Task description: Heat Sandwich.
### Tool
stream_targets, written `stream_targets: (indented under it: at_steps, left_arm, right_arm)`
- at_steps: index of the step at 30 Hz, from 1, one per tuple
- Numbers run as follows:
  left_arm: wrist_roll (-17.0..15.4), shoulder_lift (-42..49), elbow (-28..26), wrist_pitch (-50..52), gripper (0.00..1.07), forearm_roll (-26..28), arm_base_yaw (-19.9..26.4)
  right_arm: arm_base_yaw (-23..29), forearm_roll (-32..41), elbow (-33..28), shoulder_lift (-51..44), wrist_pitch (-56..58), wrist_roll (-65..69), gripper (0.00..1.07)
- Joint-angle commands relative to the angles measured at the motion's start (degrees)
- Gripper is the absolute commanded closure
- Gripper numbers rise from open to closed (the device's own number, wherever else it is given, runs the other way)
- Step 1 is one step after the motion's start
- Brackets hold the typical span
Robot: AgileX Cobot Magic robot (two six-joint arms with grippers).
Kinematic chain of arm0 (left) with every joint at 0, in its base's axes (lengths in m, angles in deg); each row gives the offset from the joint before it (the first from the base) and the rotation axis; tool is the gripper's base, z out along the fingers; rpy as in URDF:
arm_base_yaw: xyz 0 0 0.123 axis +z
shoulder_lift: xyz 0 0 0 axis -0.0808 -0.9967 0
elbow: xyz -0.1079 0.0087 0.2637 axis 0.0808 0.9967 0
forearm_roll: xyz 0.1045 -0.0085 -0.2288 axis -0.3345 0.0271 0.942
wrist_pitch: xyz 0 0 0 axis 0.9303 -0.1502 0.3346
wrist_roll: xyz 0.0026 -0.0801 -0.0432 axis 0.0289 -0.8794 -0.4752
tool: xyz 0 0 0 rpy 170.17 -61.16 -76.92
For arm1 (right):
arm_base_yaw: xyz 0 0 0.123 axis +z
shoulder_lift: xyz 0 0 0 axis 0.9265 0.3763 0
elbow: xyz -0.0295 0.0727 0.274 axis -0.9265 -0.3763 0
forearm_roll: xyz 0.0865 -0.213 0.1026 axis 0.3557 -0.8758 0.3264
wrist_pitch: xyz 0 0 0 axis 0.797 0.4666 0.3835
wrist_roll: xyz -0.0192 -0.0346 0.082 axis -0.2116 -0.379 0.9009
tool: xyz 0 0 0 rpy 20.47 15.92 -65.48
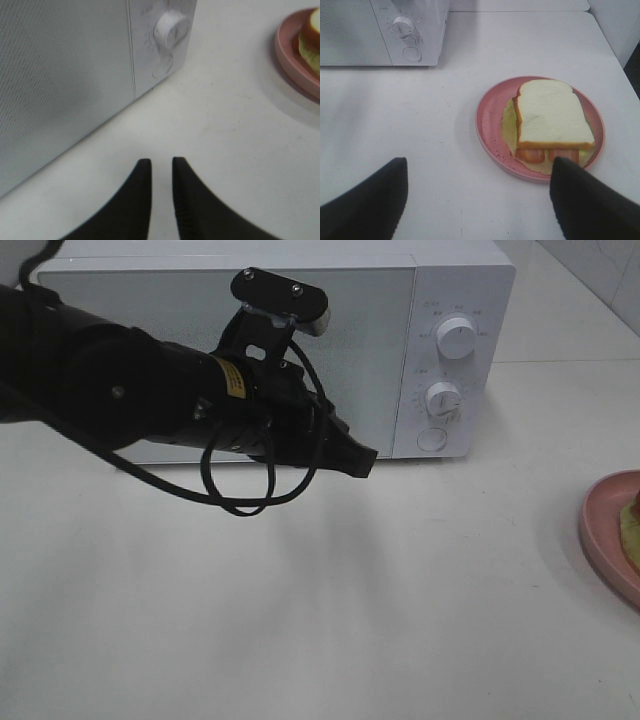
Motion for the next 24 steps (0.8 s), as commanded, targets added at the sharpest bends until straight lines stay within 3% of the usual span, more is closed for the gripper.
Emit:
stream_targets:
  at_steps: [1, 3, 6, 13, 16, 20, 23, 24]
  left_arm:
    - [-0.57, 2.98, 0.11, -9.34, 0.44, 0.86, -0.34]
    - [-0.92, 5.16, 0.11, -16.73, 0.10, 0.57, -0.34]
    - [-0.80, 6.42, 0.11, -21.83, 0.02, 0.06, -0.34]
    - [-0.74, 11.52, 0.11, -41.88, 0.02, -8.02, -0.34]
    - [-1.49, 12.66, 0.11, -45.21, 0.02, -9.00, 0.40]
    - [-5.33, 15.13, 0.11, -48.19, 0.03, -8.48, 3.78]
    - [-5.50, 17.48, 0.11, -50.53, 0.03, -6.30, 10.37]
    - [-5.50, 17.48, 0.11, -50.53, 0.03, -6.30, 10.37]
  right_arm:
    - [-0.46, -0.11, -0.23, -1.49, -0.40, -0.46, 0.31]
    - [-0.46, -0.11, -0.23, -1.49, -0.40, -0.46, 0.31]
    - [-0.46, -0.11, -0.23, -1.49, -0.40, -0.46, 0.31]
    - [-0.46, -0.11, -0.23, -1.49, -0.40, -0.46, 0.31]
    - [-0.46, -0.11, -0.23, -1.49, -0.40, -0.46, 0.31]
    - [-0.46, -0.11, -0.23, -1.49, -0.40, -0.46, 0.31]
    - [-0.46, -0.11, -0.23, -1.49, -0.40, -0.46, 0.31]
    - [-0.46, -0.11, -0.23, -1.49, -0.40, -0.46, 0.31]
